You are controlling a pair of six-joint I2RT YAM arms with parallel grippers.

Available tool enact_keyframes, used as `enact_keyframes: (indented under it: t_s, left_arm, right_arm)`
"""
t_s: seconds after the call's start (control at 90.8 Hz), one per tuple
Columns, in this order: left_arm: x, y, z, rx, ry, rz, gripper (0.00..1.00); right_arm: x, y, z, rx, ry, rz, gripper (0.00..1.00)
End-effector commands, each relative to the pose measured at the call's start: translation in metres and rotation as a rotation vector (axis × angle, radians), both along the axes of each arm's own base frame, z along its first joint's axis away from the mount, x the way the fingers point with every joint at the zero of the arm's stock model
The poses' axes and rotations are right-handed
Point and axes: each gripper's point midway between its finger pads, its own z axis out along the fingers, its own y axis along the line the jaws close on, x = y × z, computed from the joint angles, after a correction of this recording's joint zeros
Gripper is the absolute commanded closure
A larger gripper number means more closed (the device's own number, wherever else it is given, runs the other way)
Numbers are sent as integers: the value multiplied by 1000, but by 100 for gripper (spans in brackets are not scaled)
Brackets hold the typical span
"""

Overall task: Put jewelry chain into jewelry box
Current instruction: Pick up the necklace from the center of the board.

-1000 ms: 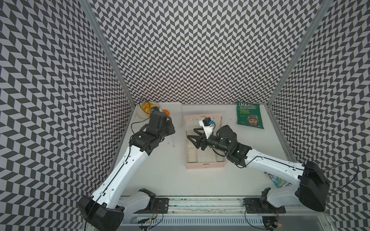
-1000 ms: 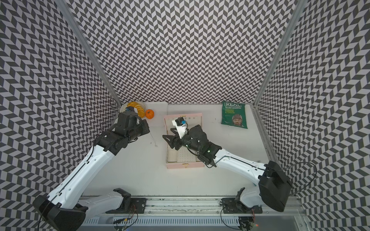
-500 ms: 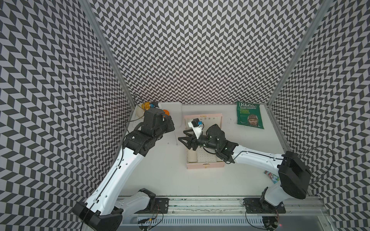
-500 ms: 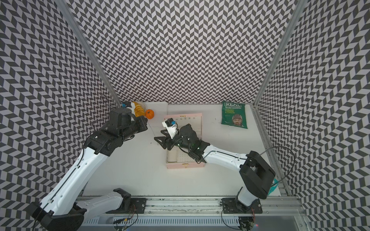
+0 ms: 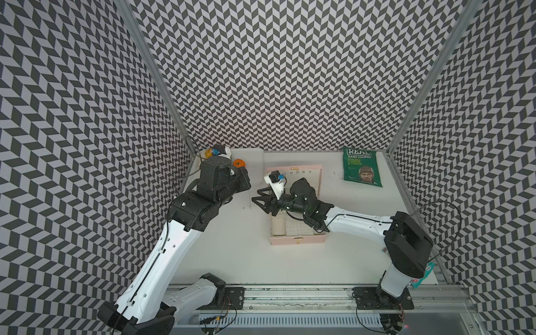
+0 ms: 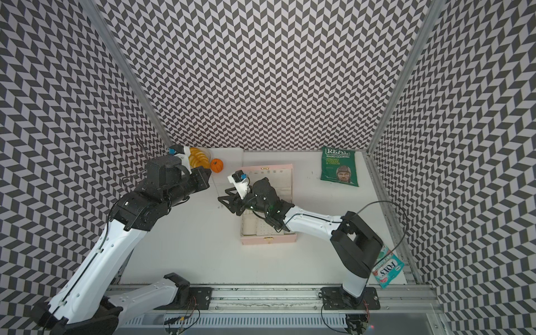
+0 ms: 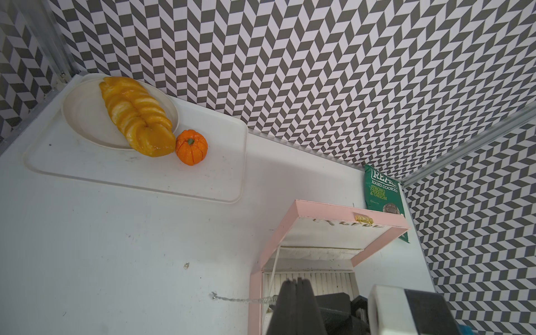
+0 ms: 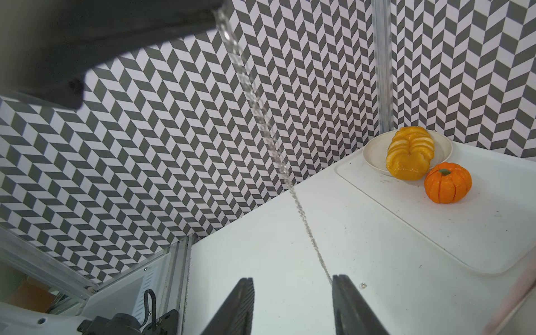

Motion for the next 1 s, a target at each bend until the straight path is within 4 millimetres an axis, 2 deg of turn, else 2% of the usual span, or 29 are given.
enact_keyframes:
  t_s: [0.0,0.253,0.419,0.496,0.617,0.738,0.991]
  left_arm:
    - [-10,0,16,-21,-29,-19,100]
    - [-12,0,21,-28,-38,-21,100]
    - [-13,0,24,-33,-42,-22,100]
    - [-13,0,25,-37,-43,-21,100]
    - [-13,0,26,-38,-44,-23,100]
    - [-12,-1,26,-41,-45,-24,100]
    - [-12,-2,26,-45,-44,-27,100]
  right_arm:
    - [-3,12,21,63,-45,33,52]
    - [2,22,14,53,-40,36,53]
    - [4,25,6,41,-31,36,57]
    - [4,25,3,37,-29,39,63]
    - [2,26,0,34,-25,45,64]
    - [3,27,-2,32,-23,51,78]
    - [6,31,-5,26,-18,48,69]
